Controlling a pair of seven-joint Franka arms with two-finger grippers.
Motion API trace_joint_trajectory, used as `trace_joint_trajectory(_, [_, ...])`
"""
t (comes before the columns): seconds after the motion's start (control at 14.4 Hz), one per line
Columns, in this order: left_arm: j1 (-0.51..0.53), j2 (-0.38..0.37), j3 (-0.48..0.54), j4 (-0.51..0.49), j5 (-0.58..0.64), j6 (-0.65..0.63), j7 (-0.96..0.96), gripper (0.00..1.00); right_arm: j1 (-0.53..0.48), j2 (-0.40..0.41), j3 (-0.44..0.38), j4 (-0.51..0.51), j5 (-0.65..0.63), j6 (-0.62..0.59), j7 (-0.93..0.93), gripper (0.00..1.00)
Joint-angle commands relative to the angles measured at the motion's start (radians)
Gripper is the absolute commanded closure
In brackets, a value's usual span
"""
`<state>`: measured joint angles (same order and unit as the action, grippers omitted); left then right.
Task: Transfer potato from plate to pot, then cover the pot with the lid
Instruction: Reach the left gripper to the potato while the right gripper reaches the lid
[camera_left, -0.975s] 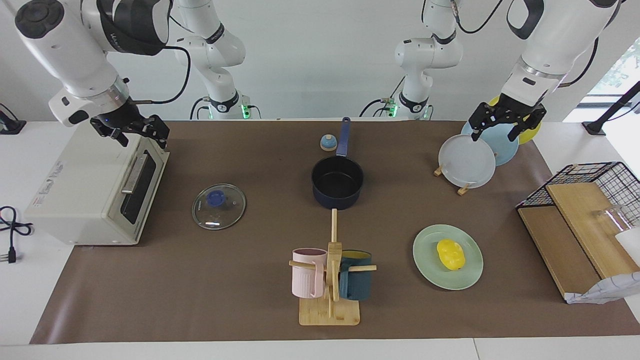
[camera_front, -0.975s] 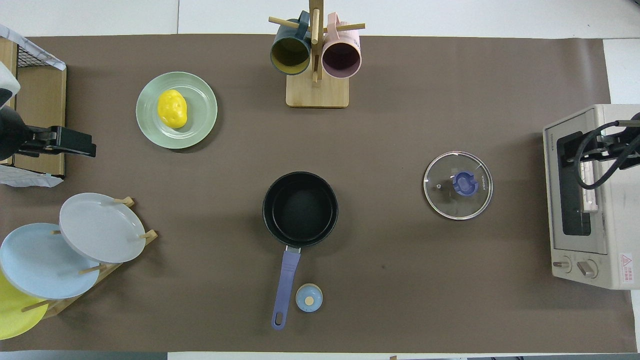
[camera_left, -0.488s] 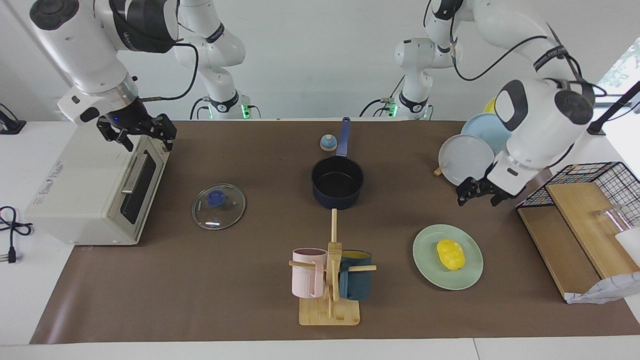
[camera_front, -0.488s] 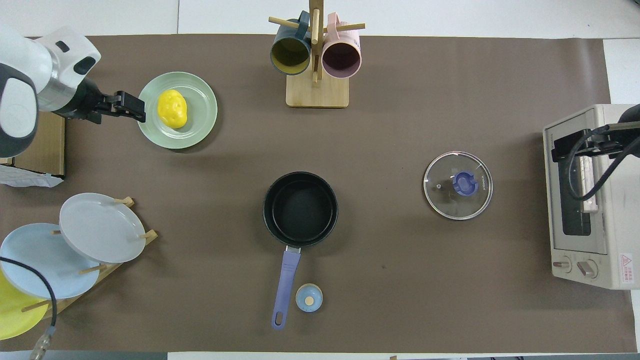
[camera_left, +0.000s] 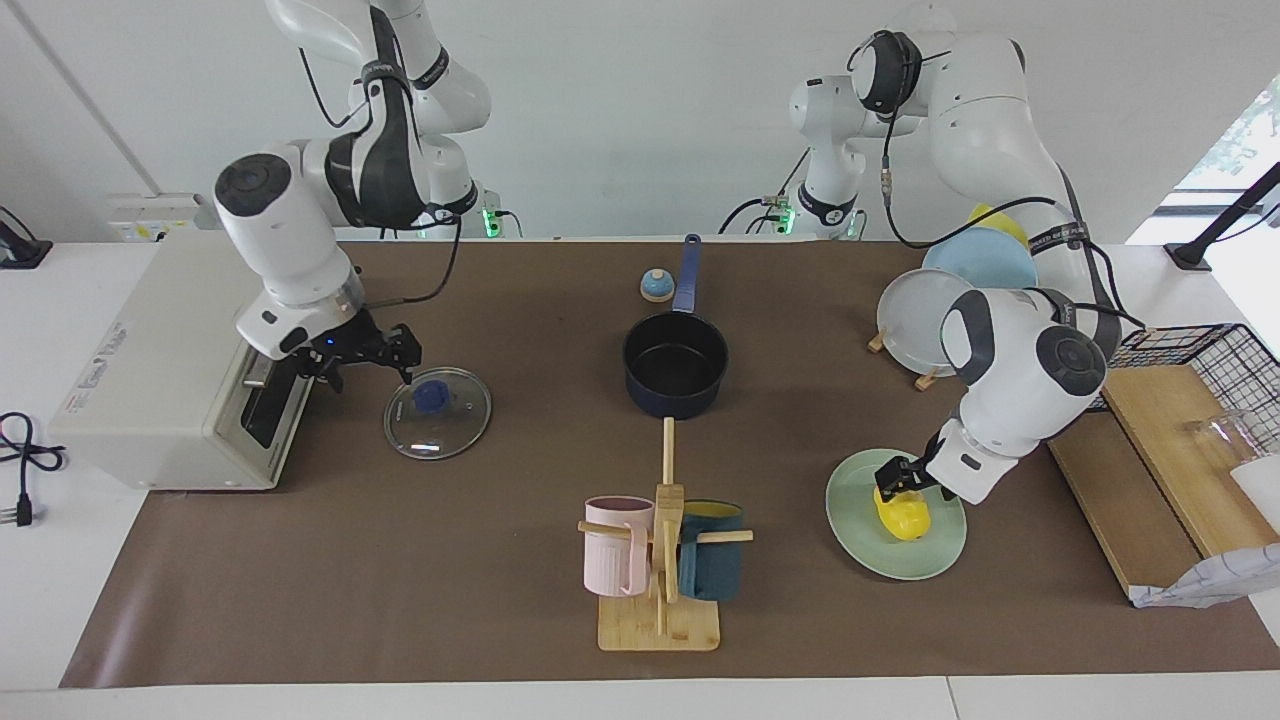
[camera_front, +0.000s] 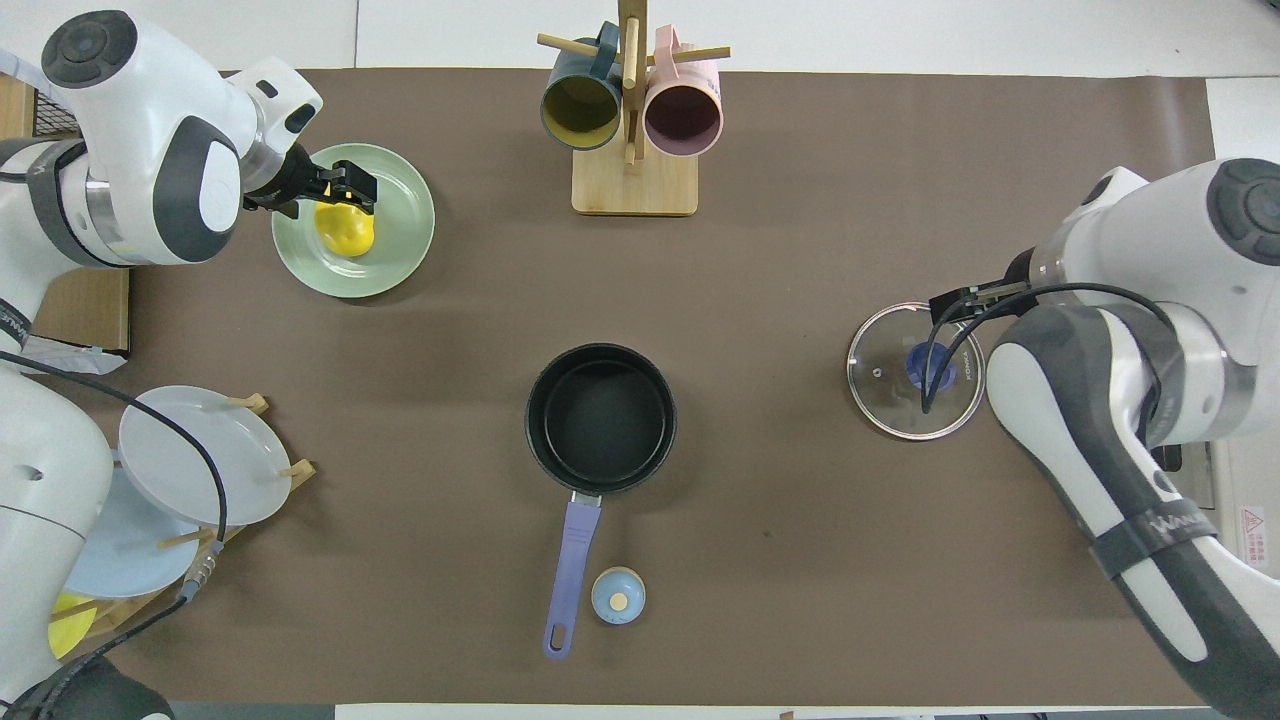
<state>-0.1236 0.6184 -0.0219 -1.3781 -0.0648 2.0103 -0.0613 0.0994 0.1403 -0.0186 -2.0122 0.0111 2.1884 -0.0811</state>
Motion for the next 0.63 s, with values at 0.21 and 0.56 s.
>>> trace_joint_trajectory(0.21, [-0.014,-0.017,0.017,-0.081,0.033,0.087,-0.057,0.00,0.023,0.036,0.000,-0.052,0.026,0.048,0.003,0.00])
trace_joint_trajectory(0.56, [-0.014,-0.022,0.020,-0.117,0.049,0.140,-0.083,0.00,0.020,0.016,0.000,-0.117,0.026,0.062,-0.008,0.00])
